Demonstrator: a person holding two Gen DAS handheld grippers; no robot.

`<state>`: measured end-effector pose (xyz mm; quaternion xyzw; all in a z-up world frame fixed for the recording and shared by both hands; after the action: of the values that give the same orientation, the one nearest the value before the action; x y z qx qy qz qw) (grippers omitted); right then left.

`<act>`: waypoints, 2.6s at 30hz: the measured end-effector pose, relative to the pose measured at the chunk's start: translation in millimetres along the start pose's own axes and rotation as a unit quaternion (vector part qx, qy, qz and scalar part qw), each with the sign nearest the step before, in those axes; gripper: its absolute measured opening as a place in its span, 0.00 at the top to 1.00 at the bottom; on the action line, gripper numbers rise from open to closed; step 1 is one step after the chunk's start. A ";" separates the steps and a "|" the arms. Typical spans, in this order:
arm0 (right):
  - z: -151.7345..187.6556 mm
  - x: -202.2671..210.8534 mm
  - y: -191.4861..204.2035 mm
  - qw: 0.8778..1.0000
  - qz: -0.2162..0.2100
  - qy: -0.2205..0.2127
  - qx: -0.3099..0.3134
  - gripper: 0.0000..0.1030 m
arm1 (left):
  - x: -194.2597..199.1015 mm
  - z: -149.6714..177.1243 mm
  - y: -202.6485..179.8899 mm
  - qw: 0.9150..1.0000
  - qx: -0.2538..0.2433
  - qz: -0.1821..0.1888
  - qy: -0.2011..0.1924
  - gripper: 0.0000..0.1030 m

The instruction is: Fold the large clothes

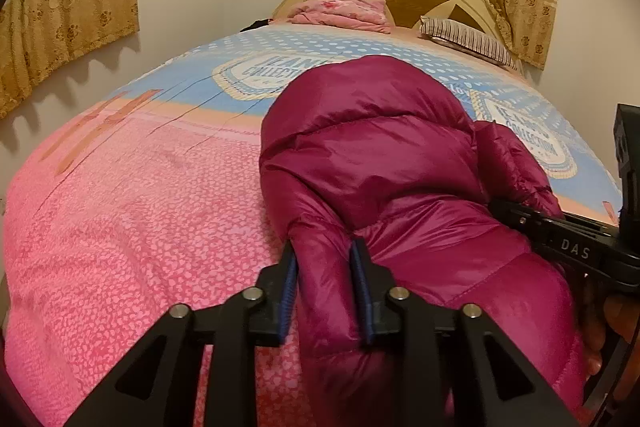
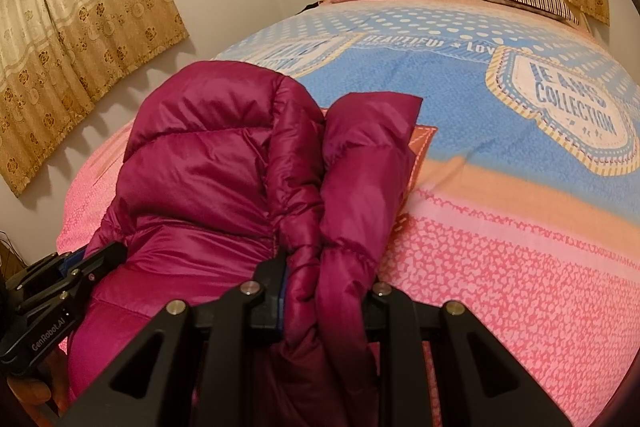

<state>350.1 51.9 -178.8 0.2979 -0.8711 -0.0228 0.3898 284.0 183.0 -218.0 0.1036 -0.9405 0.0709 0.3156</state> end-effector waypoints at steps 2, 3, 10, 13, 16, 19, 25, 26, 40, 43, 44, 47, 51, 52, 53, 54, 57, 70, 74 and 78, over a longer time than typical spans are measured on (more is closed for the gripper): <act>0.4 0.0 -0.5 1.000 0.001 -0.001 -0.001 0.77 | 0.0 -0.2 2.5 1.000 -0.001 -0.011 -0.002 0.57; 1.0 0.3 -0.9 1.000 0.001 -0.001 0.000 0.77 | -0.2 0.2 4.5 1.000 0.001 -0.017 -0.003 0.52; 3.6 -0.1 -1.1 1.000 0.007 -0.003 -0.001 0.76 | -2.8 3.7 11.5 1.000 0.016 -0.019 -0.005 0.39; 3.7 0.1 0.0 1.000 0.011 -0.004 0.000 0.75 | -4.7 4.7 13.6 1.000 0.020 -0.019 -0.003 0.38; 3.9 1.0 1.2 1.000 0.017 -0.006 0.004 0.73 | -5.8 6.7 14.5 1.000 0.023 -0.019 -0.003 0.36; 5.1 1.9 1.1 1.000 0.024 -0.010 0.004 0.71 | -8.2 9.2 17.0 0.999 0.028 -0.022 -0.001 0.32; 6.5 2.2 -1.6 0.999 0.043 -0.016 -0.001 0.59 | -9.0 13.0 18.3 0.999 0.038 -0.037 -0.003 0.24; 6.8 2.0 -2.5 0.999 0.042 -0.016 -0.004 0.59 | -8.7 14.0 18.4 0.998 0.039 -0.038 -0.004 0.23; 8.5 8.3 -7.3 0.998 0.055 -0.014 -0.013 0.43 | 2.8 18.8 25.0 0.997 0.066 -0.046 0.007 0.12; 5.6 18.6 -7.6 0.998 0.054 -0.022 -0.018 0.43 | 18.8 14.6 25.3 0.997 0.065 -0.051 -0.001 0.12; 3.6 24.6 -6.8 0.998 0.054 -0.028 -0.019 0.43 | 26.9 12.3 24.8 0.997 0.064 -0.051 -0.006 0.12; -4.2 45.9 -3.0 0.997 0.059 -0.046 -0.016 0.41 | 56.6 4.5 24.0 0.997 0.058 -0.049 -0.033 0.12; -13.3 89.5 9.7 0.995 0.060 -0.081 -0.008 0.32 | 101.7 -9.4 22.4 0.995 0.053 -0.048 -0.074 0.12; -14.4 97.8 12.6 0.994 0.059 -0.089 -0.007 0.30 | 112.9 -14.2 21.7 0.994 0.054 -0.046 -0.085 0.12; -14.7 109.2 16.8 0.993 0.057 -0.099 -0.007 0.26 | 123.3 -19.7 20.4 0.993 0.055 -0.043 -0.097 0.12; -14.5 118.5 21.1 0.993 0.055 -0.105 -0.004 0.25 | 130.7 -23.1 18.9 0.992 0.055 -0.040 -0.105 0.12; -12.8 137.0 33.4 0.992 0.053 -0.116 0.011 0.25 | 147.6 -30.4 14.9 0.991 0.055 -0.033 -0.120 0.12; -17.3 169.5 41.7 0.986 0.065 -0.148 0.029 0.22 | 163.4 -40.1 11.3 0.989 0.056 -0.020 -0.136 0.12; -15.9 169.2 45.6 0.986 0.064 -0.148 0.035 0.22 | 164.8 -41.1 13.6 0.989 0.058 -0.020 -0.137 0.12; -13.3 170.2 47.6 0.987 0.061 -0.146 0.039 0.22 | 164.3 -40.8 13.8 0.989 0.057 -0.022 -0.137 0.12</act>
<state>247.1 2.2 -43.3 0.2528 -0.9355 -0.0086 0.2468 176.3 179.7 -86.7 0.1507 -0.9669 0.1026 0.1786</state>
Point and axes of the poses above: each gripper's, at about its wrist camera, not at the fingertips, and x roughly against the way its jaws point, y to its left, z to its underside, the point moved 8 cm from there along -x, roughly the way its jaws point, and after that the axes turned 5 degrees about -y, right-handed, at the moved point
